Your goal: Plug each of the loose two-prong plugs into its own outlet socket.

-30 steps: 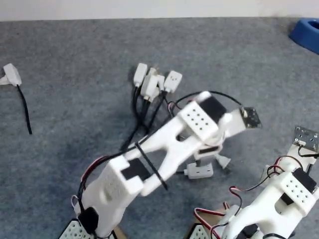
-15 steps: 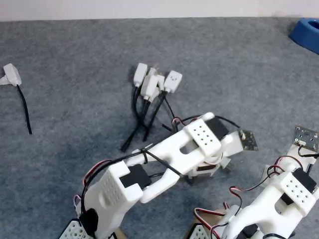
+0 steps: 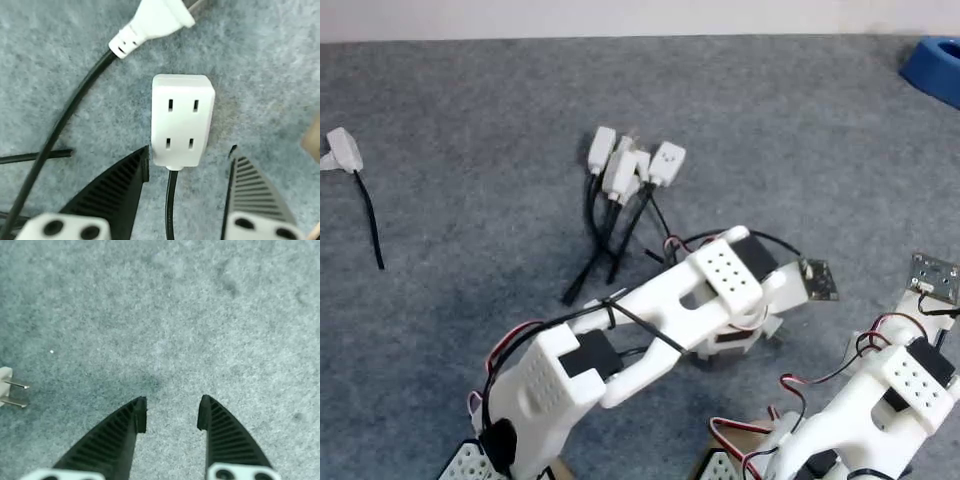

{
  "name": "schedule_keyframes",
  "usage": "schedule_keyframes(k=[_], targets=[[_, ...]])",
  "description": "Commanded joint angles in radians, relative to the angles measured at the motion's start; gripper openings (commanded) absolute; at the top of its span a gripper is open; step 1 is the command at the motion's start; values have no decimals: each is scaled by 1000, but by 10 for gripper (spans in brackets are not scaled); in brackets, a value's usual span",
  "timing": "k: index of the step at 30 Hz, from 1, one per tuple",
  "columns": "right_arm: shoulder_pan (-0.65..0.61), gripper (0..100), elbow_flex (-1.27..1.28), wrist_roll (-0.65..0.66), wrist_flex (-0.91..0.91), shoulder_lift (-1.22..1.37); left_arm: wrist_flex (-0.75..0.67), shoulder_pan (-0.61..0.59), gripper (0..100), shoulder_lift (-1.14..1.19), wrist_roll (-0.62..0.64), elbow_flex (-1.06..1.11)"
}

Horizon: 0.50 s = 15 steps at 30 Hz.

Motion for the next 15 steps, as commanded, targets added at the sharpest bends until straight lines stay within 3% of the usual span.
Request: schedule_keyframes(k=[1, 6, 15], targets=[[10, 177, -4, 14, -8, -22, -74, 7, 263, -58, 5, 82], [10, 177, -4, 14, -8, -22, -130, 2, 257, -59, 3, 173], [10, 177, -4, 14, -8, -22, -110, 1, 64, -61, 0, 176]])
